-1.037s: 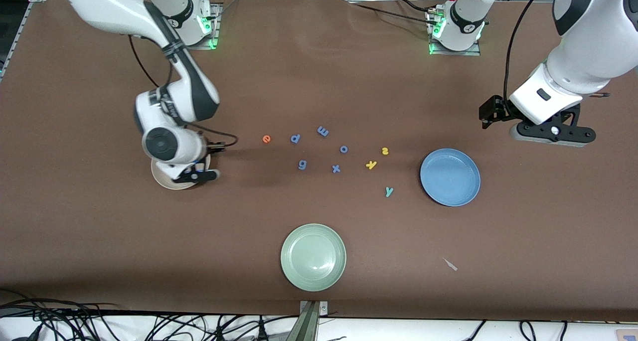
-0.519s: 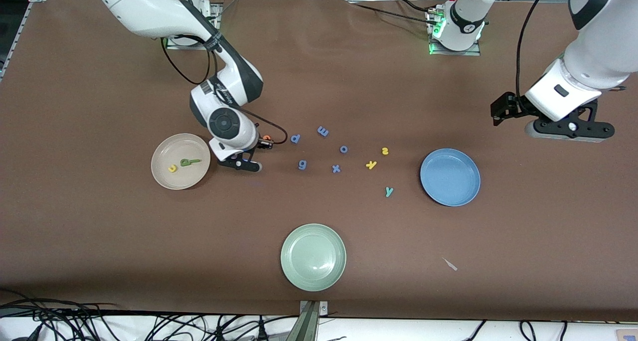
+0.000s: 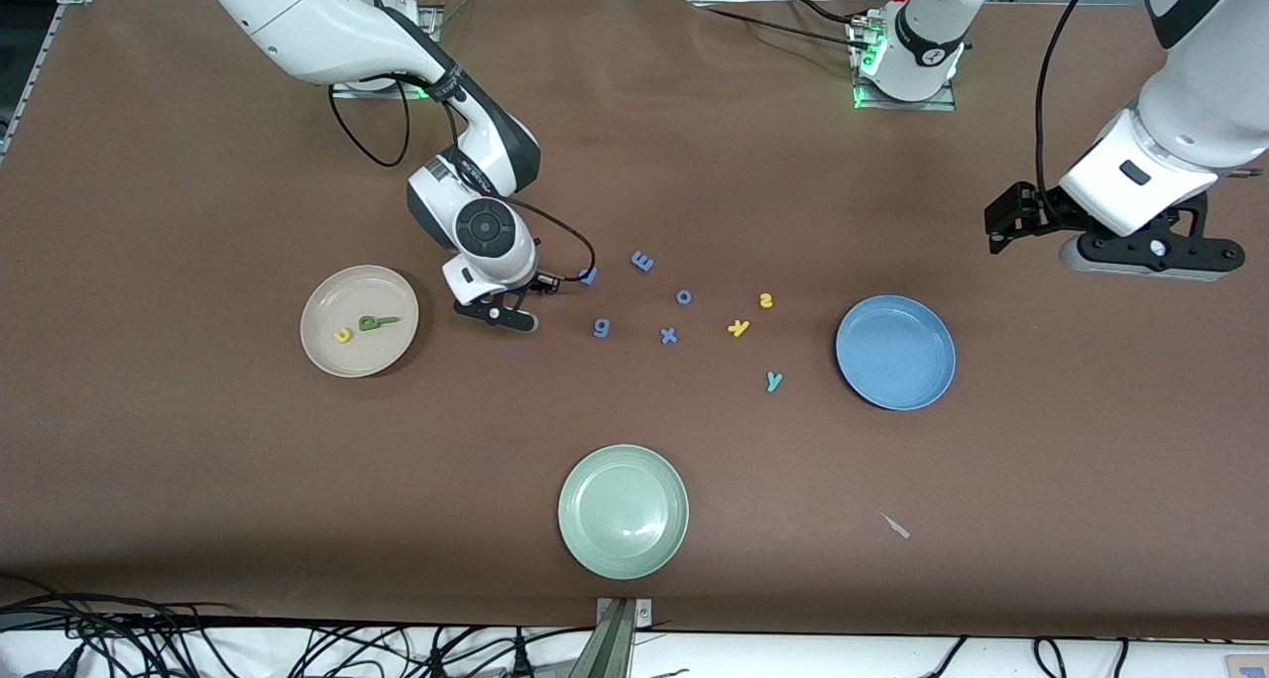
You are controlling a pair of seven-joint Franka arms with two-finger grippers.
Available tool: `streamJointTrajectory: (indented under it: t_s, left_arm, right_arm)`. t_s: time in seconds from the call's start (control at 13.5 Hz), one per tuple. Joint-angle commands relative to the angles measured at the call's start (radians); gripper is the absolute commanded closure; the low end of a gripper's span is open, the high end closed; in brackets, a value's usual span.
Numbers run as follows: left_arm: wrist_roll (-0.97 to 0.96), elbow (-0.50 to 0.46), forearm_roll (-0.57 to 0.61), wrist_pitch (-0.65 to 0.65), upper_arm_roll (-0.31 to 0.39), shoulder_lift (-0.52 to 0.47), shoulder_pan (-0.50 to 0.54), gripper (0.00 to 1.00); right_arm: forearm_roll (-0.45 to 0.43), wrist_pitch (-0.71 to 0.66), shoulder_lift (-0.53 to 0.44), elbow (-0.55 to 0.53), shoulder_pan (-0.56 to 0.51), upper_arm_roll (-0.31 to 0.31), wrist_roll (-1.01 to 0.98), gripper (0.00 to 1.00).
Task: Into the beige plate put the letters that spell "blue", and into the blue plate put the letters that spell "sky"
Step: 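Grasp the orange e with the right gripper while the left gripper advances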
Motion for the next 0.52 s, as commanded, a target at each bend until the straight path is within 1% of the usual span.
streamJointTrajectory:
  t_s: [0.0,0.3,0.37,0.44]
  left_arm:
    - [0.022,0.013,-0.027,0.001,-0.017,0.011,-0.009,0.00]
    - [0.009,-0.001,-0.015,0.001,-0.047,0.022,-0.010,0.00]
    - [0.006,0.004,-0.012,0.001,-0.053,0.028,-0.010,0.00]
    - [0.005,0.010,-0.012,0.008,-0.057,0.040,-0.010,0.00]
  right_arm:
    - [-0.021,0.019,-0.015,-0.047,-0.009,0.011,0.032,0.40]
    - [-0.023,0.037,-0.016,-0.062,-0.009,0.021,0.075,0.41]
    - [-0.023,0.039,-0.016,-0.065,-0.009,0.021,0.075,0.43]
    - [-0.023,0.042,-0.016,-0.066,-0.009,0.021,0.075,0.48]
